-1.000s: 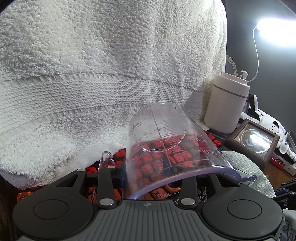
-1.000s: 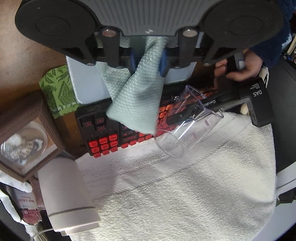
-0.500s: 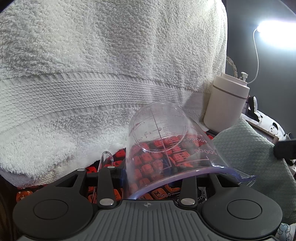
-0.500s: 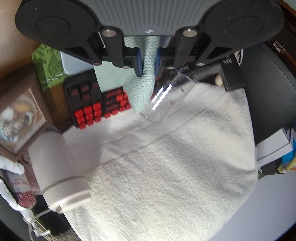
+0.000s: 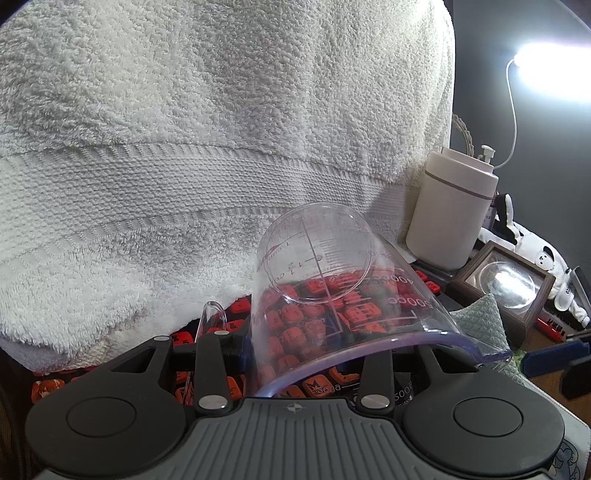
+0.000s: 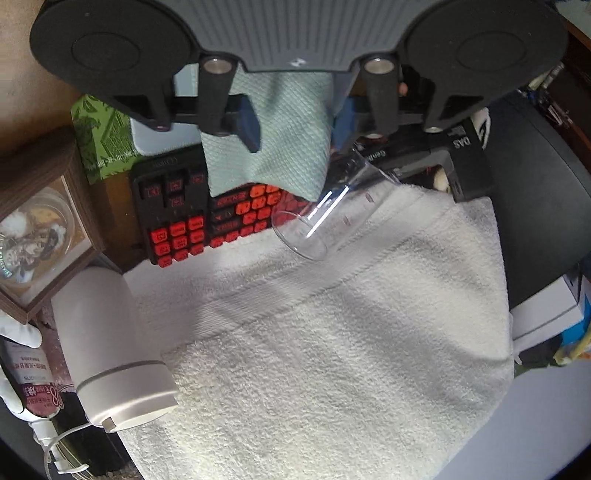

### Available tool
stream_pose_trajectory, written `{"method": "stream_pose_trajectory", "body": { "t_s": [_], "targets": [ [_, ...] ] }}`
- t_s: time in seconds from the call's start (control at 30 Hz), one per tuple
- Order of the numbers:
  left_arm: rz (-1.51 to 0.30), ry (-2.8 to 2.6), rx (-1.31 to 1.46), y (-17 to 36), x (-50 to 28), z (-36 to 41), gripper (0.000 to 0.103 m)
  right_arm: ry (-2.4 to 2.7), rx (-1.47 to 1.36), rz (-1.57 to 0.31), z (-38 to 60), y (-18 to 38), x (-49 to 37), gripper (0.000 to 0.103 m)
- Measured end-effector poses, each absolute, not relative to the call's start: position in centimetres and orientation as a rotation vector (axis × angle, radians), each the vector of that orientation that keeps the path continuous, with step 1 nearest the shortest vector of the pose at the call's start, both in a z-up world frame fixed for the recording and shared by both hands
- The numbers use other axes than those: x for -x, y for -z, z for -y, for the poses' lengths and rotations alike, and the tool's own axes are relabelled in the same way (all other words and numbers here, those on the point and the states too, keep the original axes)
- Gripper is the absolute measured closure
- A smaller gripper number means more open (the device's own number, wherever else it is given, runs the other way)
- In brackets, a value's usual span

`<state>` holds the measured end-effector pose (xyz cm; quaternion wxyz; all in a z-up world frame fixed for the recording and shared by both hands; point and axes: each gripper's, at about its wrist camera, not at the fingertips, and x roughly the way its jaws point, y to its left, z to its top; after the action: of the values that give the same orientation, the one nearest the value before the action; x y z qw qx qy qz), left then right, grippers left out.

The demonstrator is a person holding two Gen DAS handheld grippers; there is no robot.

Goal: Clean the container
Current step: 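Lift the green cloth back up to the cup held by the left gripper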

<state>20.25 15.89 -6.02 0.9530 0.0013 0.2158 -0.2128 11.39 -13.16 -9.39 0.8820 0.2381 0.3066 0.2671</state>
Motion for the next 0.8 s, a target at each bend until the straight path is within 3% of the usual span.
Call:
{"method": "stream_pose_trajectory", "body": {
  "t_s": [0.3,0.33,0.4,0.67,0.8],
  "targets": [
    [-0.439,0.433,-0.003,6.0,-20.3,-15.9,0.065,-0.508,-0.420,-0.676,9.6,10.5,-12.7,0.047],
    [-0.439,0.433,-0.003,6.0,-20.3,-15.9,0.065,-0.510,-0.421,-0.682,9.4,10.7,-13.0,0.052],
    [-0.439,0.433,-0.003,6.0,-20.3,-15.9,0.065,-0.509,-0.446,-0.699,9.5,11.3,-13.5,0.098],
    [-0.439,0.434,-0.002,6.0,-20.3,-15.9,0.065,-0.553,-0.687,-0.601,13.5,11.1,-13.4,0.098],
    [-0.439,0.434,0.000,6.0,-20.3,-15.9,0.065,-0.569,-0.706,-0.511,15.1,8.4,-14.6,0.098]
  ]
}}
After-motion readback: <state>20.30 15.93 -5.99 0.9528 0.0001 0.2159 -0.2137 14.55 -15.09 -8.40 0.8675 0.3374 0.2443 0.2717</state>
